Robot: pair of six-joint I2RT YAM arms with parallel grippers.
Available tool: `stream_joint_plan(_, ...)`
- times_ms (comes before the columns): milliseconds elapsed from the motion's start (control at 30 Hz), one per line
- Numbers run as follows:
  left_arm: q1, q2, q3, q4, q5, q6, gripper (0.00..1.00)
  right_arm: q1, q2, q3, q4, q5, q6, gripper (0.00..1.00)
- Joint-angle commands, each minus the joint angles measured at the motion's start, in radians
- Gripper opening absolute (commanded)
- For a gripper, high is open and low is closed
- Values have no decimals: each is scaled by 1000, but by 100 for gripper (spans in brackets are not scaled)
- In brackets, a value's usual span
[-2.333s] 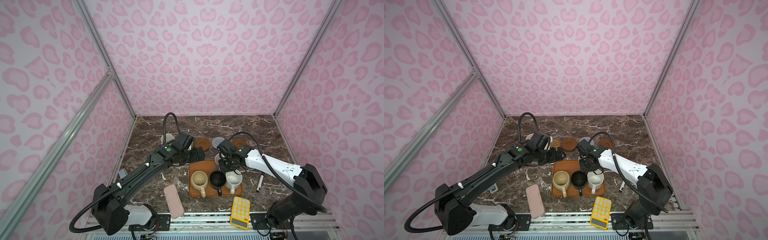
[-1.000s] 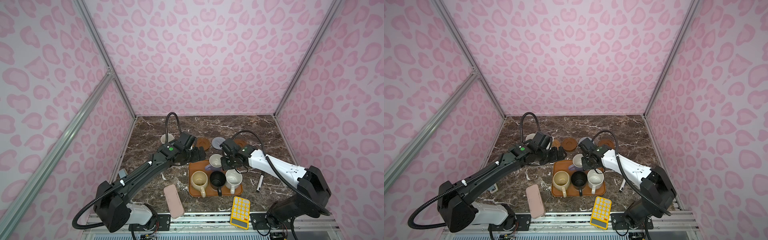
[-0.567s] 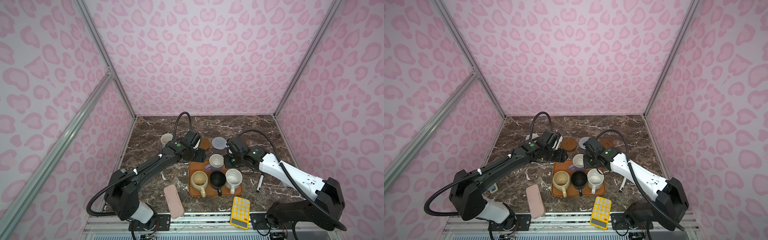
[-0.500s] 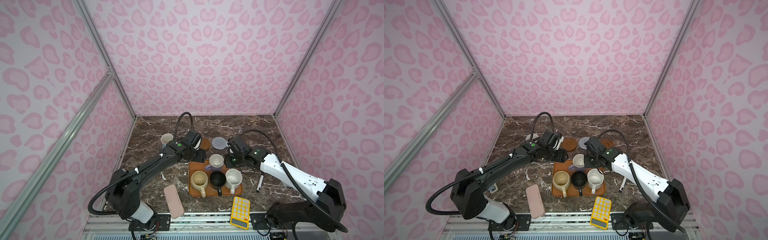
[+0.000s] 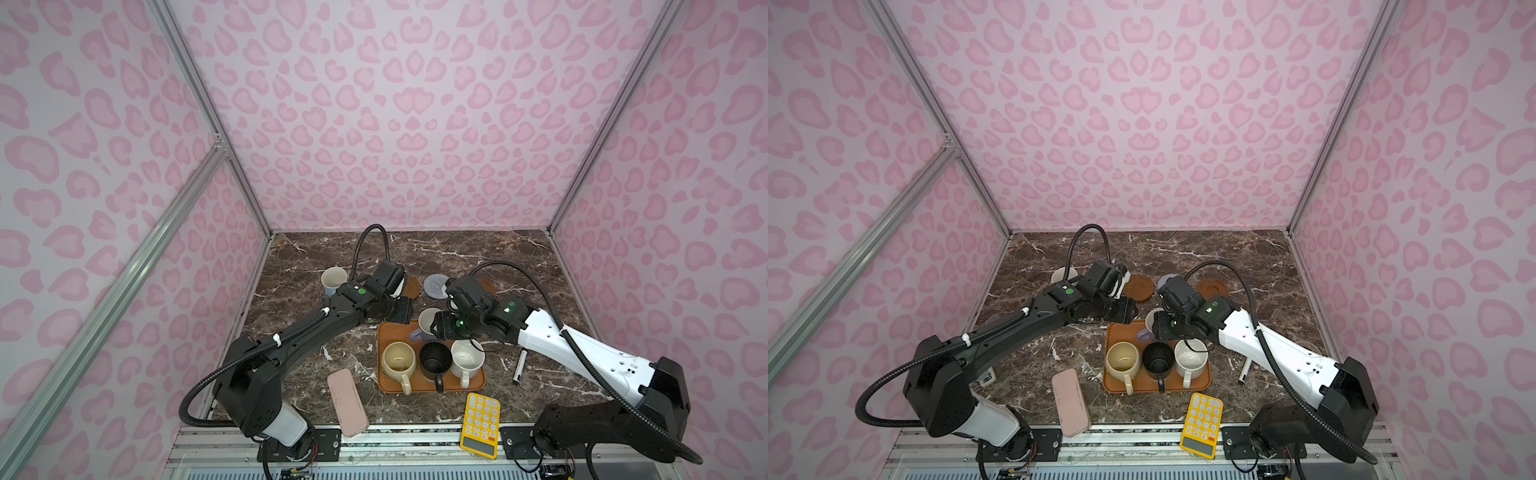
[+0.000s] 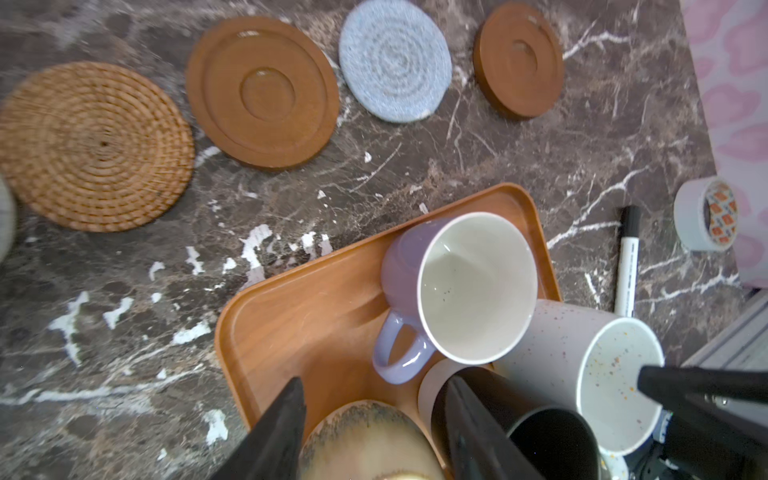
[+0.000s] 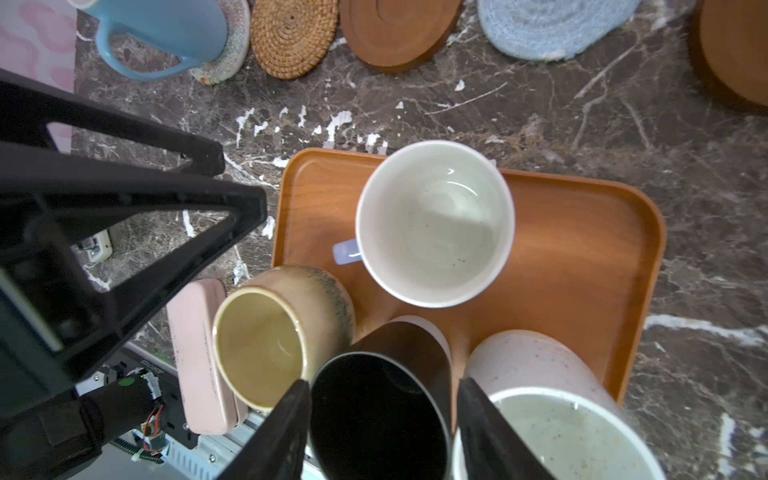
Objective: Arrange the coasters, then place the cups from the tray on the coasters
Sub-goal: 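Close right gripper on the rim of the lavender mug on the tray, then lift the lavender mug off the tray with right gripper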
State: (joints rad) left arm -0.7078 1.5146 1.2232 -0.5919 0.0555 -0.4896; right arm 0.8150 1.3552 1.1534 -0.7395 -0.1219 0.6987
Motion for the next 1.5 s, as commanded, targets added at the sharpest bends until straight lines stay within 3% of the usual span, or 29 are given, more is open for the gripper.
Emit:
stream_joint_plan(0,7,-67,-4,-57,-113,-126,57,42,19,35,-29,54,90,60)
stream_joint_plan(167,47,-197,-42,-91,-119,-238,57,109,105,106,-6,48,158,60)
stream_joint_plan(533,56,-336,-100,-124,-115,-271,59,146,271,186,-20,109,286,49)
stream_joint_plan(1067,57,-332,-126,-64,-78,-230,61,122,381,195,-11,121,412,45)
stream_joint_plan(1467,67,-341,-141,-52,-61,-189,62,107,346,98,3,189,484,42)
